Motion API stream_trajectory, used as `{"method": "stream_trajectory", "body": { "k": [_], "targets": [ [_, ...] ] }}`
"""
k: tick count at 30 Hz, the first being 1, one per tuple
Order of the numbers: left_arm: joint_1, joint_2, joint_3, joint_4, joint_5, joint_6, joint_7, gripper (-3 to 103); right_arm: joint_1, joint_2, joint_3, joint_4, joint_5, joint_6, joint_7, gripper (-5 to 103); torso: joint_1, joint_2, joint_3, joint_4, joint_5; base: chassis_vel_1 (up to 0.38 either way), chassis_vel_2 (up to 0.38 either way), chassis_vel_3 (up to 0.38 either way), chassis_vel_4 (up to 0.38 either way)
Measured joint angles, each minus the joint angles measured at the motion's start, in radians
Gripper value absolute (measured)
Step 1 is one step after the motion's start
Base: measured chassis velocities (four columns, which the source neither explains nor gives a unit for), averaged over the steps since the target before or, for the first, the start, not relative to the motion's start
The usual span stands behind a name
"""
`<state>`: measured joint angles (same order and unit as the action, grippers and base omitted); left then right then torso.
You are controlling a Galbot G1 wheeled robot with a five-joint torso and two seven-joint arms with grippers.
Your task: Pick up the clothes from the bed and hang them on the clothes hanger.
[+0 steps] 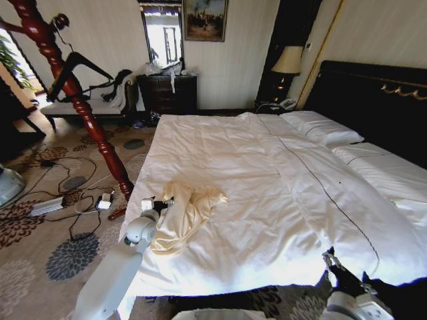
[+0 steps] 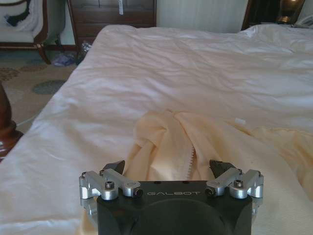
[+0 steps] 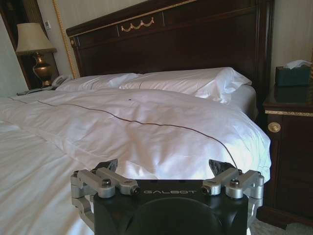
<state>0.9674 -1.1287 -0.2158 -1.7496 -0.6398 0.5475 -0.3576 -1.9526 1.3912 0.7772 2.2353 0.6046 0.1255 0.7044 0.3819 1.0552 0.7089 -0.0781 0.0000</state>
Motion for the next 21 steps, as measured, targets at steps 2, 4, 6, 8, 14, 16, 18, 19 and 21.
{"method": "stream_trajectory", "body": {
  "k": [2, 4, 6, 8, 14, 16, 18, 19, 21],
  "targets": [
    [-0.007, -0.002, 0.004, 0.007, -0.003, 0.006, 0.0, 99, -0.001, 0.002, -0.001, 0.001, -0.002, 0.0, 0.0, 100, 0.0, 0.0, 0.0, 0.0001, 0.0, 0.0, 0.0, 0.0, 0.0],
    [-0.017, -0.004, 0.005, 0.021, -0.013, 0.015, -0.005, 96, -0.004, 0.005, -0.001, 0.003, -0.005, 0.0, 0.0, 100, 0.0, 0.0, 0.0, 0.0001, 0.0, 0.0, 0.0, 0.0, 0.0],
    [-0.021, -0.004, 0.005, 0.029, -0.018, 0.017, -0.007, 94, -0.006, 0.006, -0.001, 0.003, -0.007, 0.001, 0.0, 100, 0.0, 0.0, 0.0, 0.0001, 0.0, 0.0, 0.0, 0.0, 0.0],
    [-0.028, -0.005, -0.002, 0.044, -0.024, 0.015, -0.009, 92, -0.008, 0.008, 0.0, 0.003, -0.01, 0.003, 0.0, 100, 0.0, 0.0, 0.0, 0.0002, -0.0001, 0.0, 0.0, 0.0, 0.0],
    [-0.033, 0.003, -0.031, 0.041, -0.037, 0.001, -0.002, 64, -0.01, 0.015, -0.002, 0.003, -0.016, 0.005, 0.0, 100, 0.0, 0.0, 0.0, 0.0003, -0.0001, 0.0, 0.0, 0.0, 0.0],
    [-0.033, 0.006, -0.036, 0.037, -0.042, 0.0, 0.001, 64, -0.01, 0.016, -0.003, 0.003, -0.017, 0.005, -0.001, 100, 0.0, 0.0, 0.0, 0.0003, 0.0, 0.0, 0.0, 0.0, 0.0],
    [-0.033, 0.013, -0.044, 0.034, -0.051, -0.001, 0.006, 54, -0.009, 0.019, -0.007, 0.004, -0.02, 0.005, -0.001, 100, 0.0, 0.0, 0.0, 0.0002, 0.0, 0.0, 0.0, 0.0, 0.0],
    [-0.032, 0.016, -0.048, 0.034, -0.056, -0.003, 0.008, 48, -0.009, 0.021, -0.01, 0.004, -0.023, 0.005, -0.001, 100, 0.0, 0.0, 0.0, 0.0002, -0.0001, 0.0, 0.0, 0.0, 0.0],
    [-0.028, 0.02, -0.054, 0.034, -0.058, -0.007, 0.012, 38, -0.009, 0.022, -0.013, 0.003, -0.026, 0.005, -0.002, 100, 0.0, 0.0, 0.0, 0.0003, -0.0001, 0.0, 0.0, 0.0, 0.0]
  ]
}}
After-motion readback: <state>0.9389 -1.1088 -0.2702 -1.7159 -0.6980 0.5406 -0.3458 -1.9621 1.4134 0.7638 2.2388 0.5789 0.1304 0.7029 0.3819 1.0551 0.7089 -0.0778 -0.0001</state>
